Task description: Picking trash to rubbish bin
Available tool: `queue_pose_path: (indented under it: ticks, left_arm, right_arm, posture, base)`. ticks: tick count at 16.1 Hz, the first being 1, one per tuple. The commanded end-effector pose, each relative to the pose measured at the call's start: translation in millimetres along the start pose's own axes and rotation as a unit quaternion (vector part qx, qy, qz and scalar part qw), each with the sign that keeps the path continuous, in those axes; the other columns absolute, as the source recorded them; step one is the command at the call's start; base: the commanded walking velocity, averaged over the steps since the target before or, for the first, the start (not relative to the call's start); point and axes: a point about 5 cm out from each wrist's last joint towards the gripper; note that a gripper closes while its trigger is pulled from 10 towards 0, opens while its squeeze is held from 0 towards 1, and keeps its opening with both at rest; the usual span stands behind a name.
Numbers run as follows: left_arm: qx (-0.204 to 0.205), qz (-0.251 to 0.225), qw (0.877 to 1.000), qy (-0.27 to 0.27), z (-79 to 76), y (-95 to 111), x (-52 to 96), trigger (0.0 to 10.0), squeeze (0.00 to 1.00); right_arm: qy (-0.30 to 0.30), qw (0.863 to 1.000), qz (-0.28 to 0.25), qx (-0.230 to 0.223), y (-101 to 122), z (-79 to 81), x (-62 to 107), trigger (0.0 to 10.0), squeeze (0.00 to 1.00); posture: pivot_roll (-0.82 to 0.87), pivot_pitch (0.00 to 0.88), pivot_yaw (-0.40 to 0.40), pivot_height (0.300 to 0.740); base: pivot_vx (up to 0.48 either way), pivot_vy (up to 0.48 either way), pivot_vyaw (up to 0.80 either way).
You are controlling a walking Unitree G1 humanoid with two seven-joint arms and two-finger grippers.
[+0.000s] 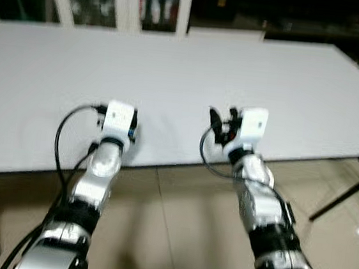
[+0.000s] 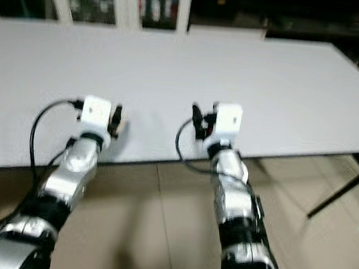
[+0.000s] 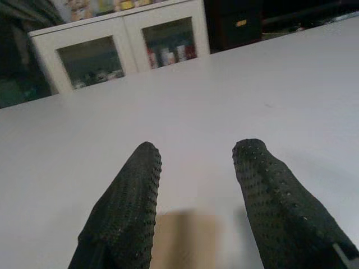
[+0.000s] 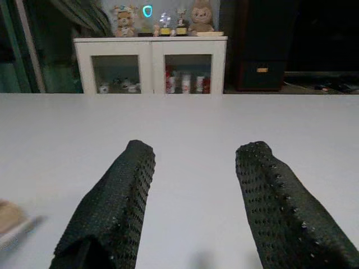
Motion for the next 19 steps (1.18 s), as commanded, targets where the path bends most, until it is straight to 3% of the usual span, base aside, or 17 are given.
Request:
queue_pose_path:
  ticks: [1, 3, 5, 9, 11, 15, 16, 17, 19]
  left_arm:
    - [-0.002, -0.016, 1.000, -0.006, -6.2, 10, -1.7, 10.0, 0.00]
    - [-0.001, -0.016, 1.000, -0.004, -5.2, 10, -1.3, 10.0, 0.00]
    - [0.000, -0.016, 1.000, -0.003, -5.0, 10, -1.3, 10.0, 0.00]
    - [-0.003, -0.030, 0.999, -0.027, -11.6, 15, -0.9, 10.0, 0.00]
    - [0.005, -0.042, 0.997, -0.068, -22.1, 16, 2.3, 10.0, 0.00]
    - [0.011, -0.041, 0.995, -0.094, -24.3, 15, 5.1, 10.0, 0.00]
    - [0.013, -0.039, 0.995, -0.086, -21.9, 15, 5.0, 10.0, 0.38]
    - [0.026, -0.040, 0.995, -0.088, -19.7, 16, 5.7, 10.0, 1.00]
    - [0.018, -0.041, 0.995, -0.092, -18.8, 16, 6.8, 10.0, 1.00]
  right_arm:
    - [-0.010, 1.000, -0.010, 0.004, 5, -7.2, 1.1, 10.0, 0.00]
    - [-0.002, 1.000, -0.007, 0.026, 5, -4.5, 1.4, 10.0, 0.00]
    - [0.002, 1.000, -0.009, 0.012, 5, -3.7, 1.3, 10.0, 0.00]
    - [-0.006, 1.000, -0.005, 0.000, 4, -6.0, 1.0, 10.0, 0.00]
    - [-0.010, 1.000, -0.005, 0.000, 4, -6.2, 0.8, 10.0, 0.00]
    - [-0.012, 1.000, -0.001, 0.000, 3, -6.6, 0.5, 10.0, 0.00]
    - [-0.013, 1.000, -0.001, -0.001, 3, -6.7, 0.4, 10.0, 0.00]
    - [-0.014, 1.000, 0.000, -0.001, 2, -6.8, 0.5, 10.0, 0.00]
    - [-0.013, 1.000, 0.004, -0.001, 0, -5.6, 0.9, 10.0, 0.00]
  posture:
    - [0.00, 0.000, -0.054, 0.740]
    - [0.00, 0.000, -0.060, 0.740]
    - [0.00, 0.000, -0.060, 0.740]
    - [0.00, 0.000, -0.059, 0.740]
    - [0.00, 0.000, -0.056, 0.740]
    - [0.01, 0.000, -0.054, 0.740]
    - [0.01, 0.000, -0.054, 0.740]
    - [0.01, 0.000, -0.054, 0.740]
    - [0.01, 0.000, -0.055, 0.740]
  base:
    - [0.424, 0.000, 0.00]
    - [0.420, 0.000, 0.80]
    - [0.418, 0.000, 0.80]
    - [0.103, 0.000, 0.00]
    - [0.000, 0.000, 0.00]
    - [0.000, 0.000, 0.00]
    - [0.000, 0.000, 0.00]
    - [0.000, 0.000, 0.00]
    - [0.000, 0.000, 0.00]
Point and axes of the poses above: a point about 5 cm out from each wrist's last joint towards the gripper, its own x axis pointing back from the gripper into the wrist, its own y axis along the axis of the wrist's last joint, z = x × y, and after that the axes turned 15 degrees about -x, right-handed
